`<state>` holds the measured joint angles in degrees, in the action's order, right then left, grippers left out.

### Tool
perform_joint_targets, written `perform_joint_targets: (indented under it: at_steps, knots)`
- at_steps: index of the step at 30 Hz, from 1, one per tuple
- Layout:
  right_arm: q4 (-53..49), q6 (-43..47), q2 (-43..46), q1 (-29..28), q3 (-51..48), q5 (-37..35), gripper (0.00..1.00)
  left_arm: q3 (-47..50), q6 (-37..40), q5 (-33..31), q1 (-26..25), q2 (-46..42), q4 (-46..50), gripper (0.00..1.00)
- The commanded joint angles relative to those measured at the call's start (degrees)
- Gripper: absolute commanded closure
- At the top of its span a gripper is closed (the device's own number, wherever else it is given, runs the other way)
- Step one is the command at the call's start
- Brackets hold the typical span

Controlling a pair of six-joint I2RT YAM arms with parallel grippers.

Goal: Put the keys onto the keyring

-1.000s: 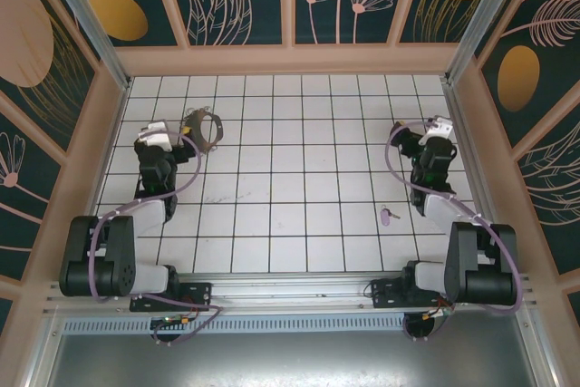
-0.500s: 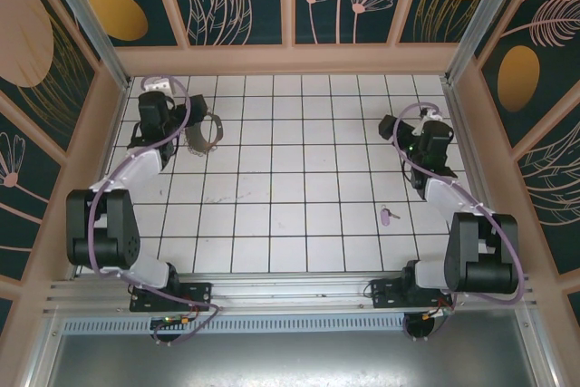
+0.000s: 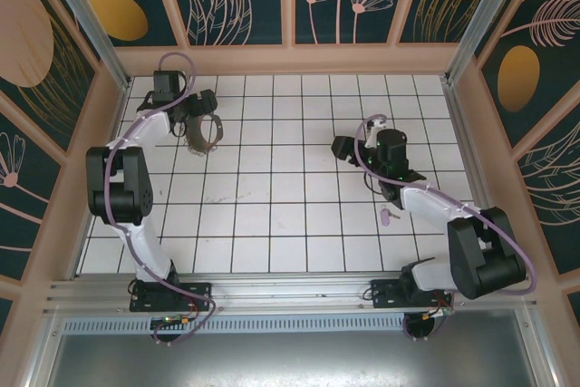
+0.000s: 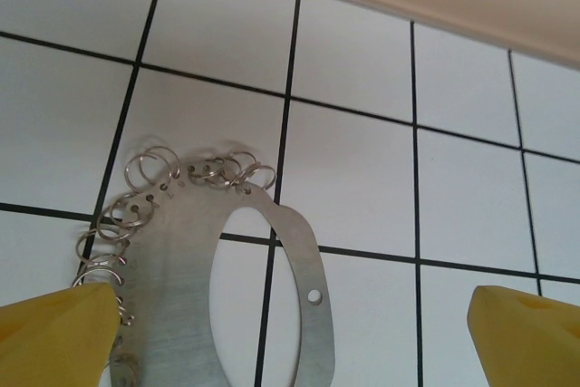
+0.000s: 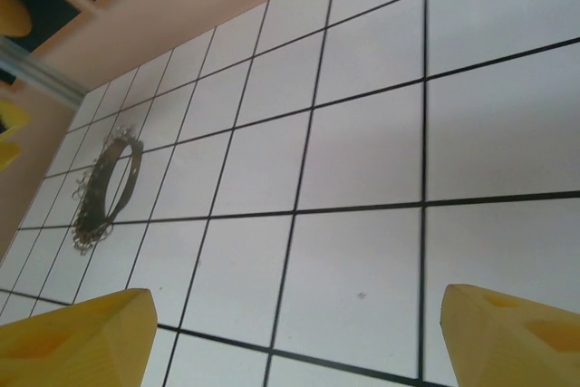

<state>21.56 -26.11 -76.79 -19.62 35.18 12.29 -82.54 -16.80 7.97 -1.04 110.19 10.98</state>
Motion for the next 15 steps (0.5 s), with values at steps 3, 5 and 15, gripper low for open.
perform_joint_targets:
  at_steps: [3, 5, 15]
  knots:
    - [1.2, -2.0, -2.4, -3.3, 0.1, -2.3, 0.19, -8.1, 1.9, 2.7, -1.2, 6.8, 9.9, 0.05]
    - [1.4, -2.4, -4.4, -4.1, 1.1, -2.5, 0.19, -11.2, 1.9, 3.1, -1.8, 9.5, 12.1, 0.07]
    - [3.2, -3.0, -13.2, -5.3, 4.9, -0.5, 0.21, -24.3, 3.1, -2.1, -3.8, 19.6, 21.0, 0.26]
